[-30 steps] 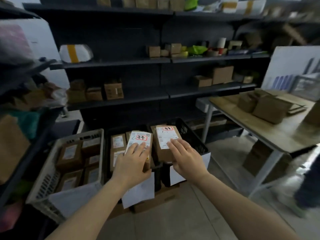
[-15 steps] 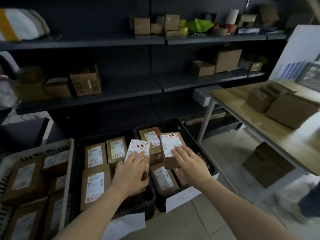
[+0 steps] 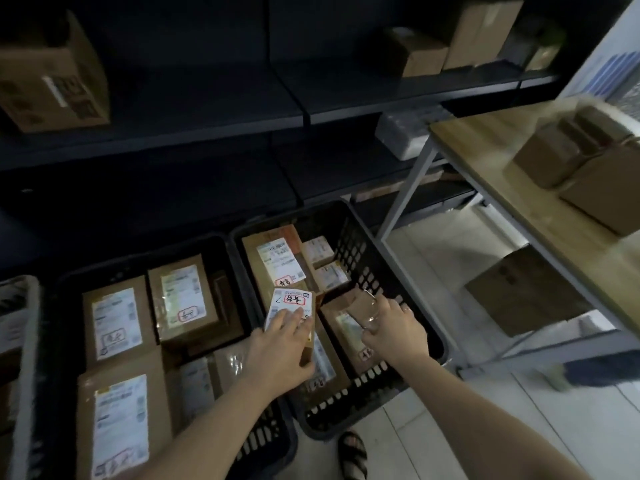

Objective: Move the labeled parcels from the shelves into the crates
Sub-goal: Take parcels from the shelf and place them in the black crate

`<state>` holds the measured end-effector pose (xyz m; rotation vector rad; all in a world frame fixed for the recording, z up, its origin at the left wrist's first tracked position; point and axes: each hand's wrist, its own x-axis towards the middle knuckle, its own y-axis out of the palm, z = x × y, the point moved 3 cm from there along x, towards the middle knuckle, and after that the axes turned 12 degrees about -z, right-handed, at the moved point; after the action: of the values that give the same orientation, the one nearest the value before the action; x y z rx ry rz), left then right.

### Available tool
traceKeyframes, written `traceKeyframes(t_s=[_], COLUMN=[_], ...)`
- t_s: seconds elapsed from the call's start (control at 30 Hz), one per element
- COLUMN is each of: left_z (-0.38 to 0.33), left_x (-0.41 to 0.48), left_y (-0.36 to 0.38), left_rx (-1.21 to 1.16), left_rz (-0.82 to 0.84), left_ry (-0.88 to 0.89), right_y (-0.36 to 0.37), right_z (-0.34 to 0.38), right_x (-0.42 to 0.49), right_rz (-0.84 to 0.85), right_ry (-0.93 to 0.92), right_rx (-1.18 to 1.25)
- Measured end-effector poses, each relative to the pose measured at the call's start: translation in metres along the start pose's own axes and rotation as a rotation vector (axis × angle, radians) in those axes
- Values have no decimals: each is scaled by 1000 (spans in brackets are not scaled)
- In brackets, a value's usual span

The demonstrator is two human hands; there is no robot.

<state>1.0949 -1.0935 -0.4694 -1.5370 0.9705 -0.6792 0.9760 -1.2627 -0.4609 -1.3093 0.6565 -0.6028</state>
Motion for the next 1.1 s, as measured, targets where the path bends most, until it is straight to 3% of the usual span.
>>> traceKeyframes(t_s=[0.37,0.5,0.57,0.7,0.8,0.93,1.1], left_z=[-53,-43,-37,-25,-23,-31,-31], left_x=[43,50,58,72,79,93,120], left_y=[100,137,146,152,150,150,141], left_rx=[-28,-262,-325,-251,-147,-93,-29], left_rz=[12,212,203,141,107,53,-187], left_ry=[203,-202,-378,-505,-467,-322,-54], right_y=[98,127,142,148,145,151,154], right_z=[-36,-43,-44,-46,-46,-39,-22], right_x=[71,79,78,88,100,115,131], right_rz=[107,243,382,352,401,411,441], right_ry=[-293,-420,-500,-544,-607,-865,-929], right_rx=[-132,-45,-37,-20,-192,-498,-581])
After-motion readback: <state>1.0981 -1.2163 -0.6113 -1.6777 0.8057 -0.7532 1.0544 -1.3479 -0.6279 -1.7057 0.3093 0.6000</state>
